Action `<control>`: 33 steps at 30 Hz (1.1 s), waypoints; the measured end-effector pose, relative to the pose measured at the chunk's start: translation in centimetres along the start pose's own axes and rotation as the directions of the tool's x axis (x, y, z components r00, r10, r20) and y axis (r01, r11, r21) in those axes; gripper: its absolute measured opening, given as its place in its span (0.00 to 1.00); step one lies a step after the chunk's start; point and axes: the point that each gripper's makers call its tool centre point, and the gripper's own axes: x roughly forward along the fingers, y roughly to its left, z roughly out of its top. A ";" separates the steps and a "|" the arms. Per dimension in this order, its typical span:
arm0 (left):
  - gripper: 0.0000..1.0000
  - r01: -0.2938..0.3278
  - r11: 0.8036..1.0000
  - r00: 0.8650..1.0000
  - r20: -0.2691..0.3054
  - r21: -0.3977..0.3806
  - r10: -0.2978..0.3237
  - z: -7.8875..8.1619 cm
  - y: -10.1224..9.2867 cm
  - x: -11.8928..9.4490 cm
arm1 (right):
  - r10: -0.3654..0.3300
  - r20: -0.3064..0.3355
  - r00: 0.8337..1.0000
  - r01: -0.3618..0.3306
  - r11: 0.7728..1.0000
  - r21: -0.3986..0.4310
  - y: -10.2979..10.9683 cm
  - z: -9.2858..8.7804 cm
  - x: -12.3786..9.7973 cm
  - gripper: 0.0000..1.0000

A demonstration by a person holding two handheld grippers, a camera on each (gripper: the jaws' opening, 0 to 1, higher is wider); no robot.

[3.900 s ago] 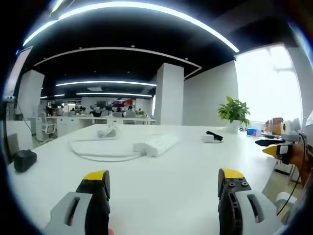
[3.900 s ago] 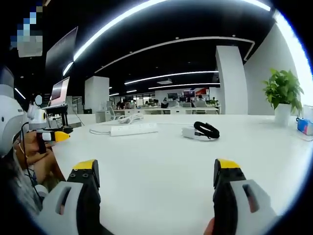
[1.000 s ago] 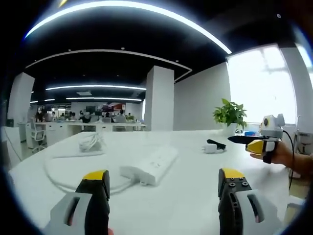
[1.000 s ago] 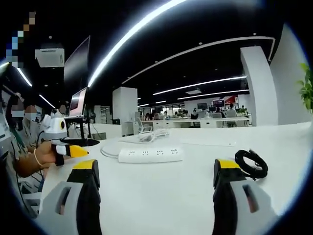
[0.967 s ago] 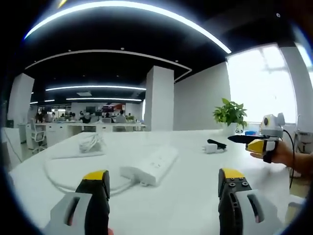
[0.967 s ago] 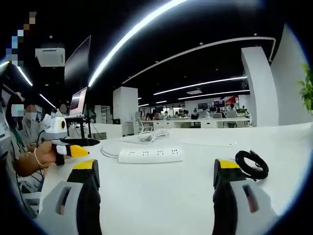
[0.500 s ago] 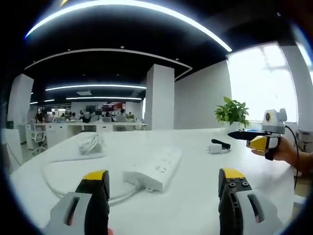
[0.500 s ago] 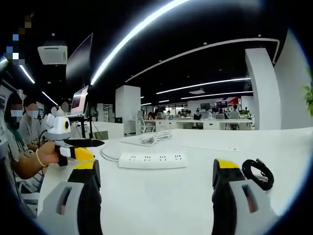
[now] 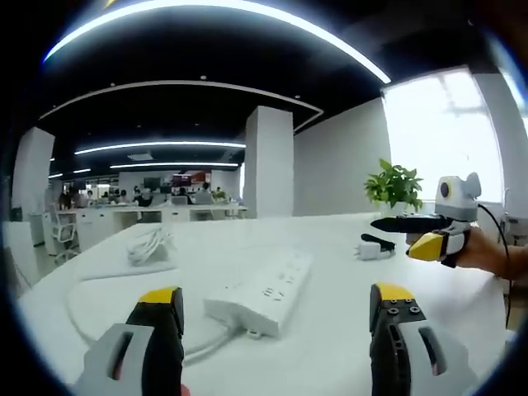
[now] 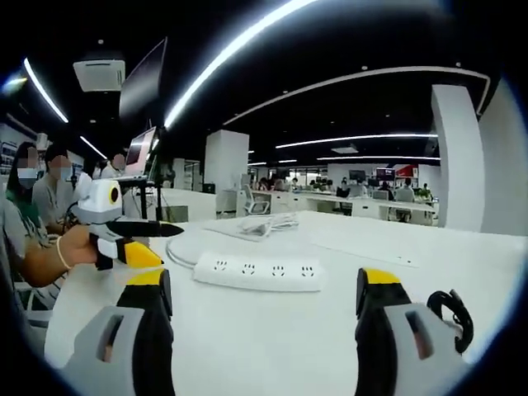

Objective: Straighten the power strip on the desk, plug the charger into it

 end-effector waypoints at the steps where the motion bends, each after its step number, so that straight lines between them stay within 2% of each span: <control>1: 0.95 -0.004 1.000 1.000 -0.003 0.007 0.004 0.0 0.1 0.2 | 0.002 -0.007 1.000 -0.002 1.000 -0.006 -0.1 -0.2 0.3 0.92; 4: 0.95 -0.020 0.999 1.000 -0.013 0.032 0.021 -0.2 0.6 0.6 | 0.008 -0.026 1.000 -0.009 1.000 -0.016 -0.6 -0.7 1.2 0.92; 6: 0.95 -0.022 0.999 1.000 -0.017 0.033 0.022 -0.2 0.8 0.9 | 0.023 -0.061 0.998 -0.025 0.999 -0.032 -0.8 -1.5 1.8 0.92; 13: 0.95 -0.017 0.999 0.999 -0.048 0.029 0.018 -0.5 1.3 1.7 | 0.042 -0.112 0.993 -0.046 0.998 -0.037 -1.9 -3.0 3.5 0.92; 20: 0.95 0.005 1.000 0.996 -0.086 -0.007 -0.006 -1.1 1.6 2.6 | 0.080 -0.132 0.988 -0.082 0.997 -0.012 -2.0 -3.5 5.4 0.92; 27: 0.93 -0.026 0.999 0.995 -0.092 -0.027 0.024 -0.9 2.4 3.2 | 0.095 -0.141 0.985 -0.096 0.995 0.000 -2.3 -4.0 6.9 0.92; 33: 0.92 -0.020 1.000 0.987 -0.158 -0.018 0.017 -1.8 2.8 4.3 | 0.097 -0.167 0.981 -0.096 0.995 0.014 -2.8 -4.9 7.6 0.92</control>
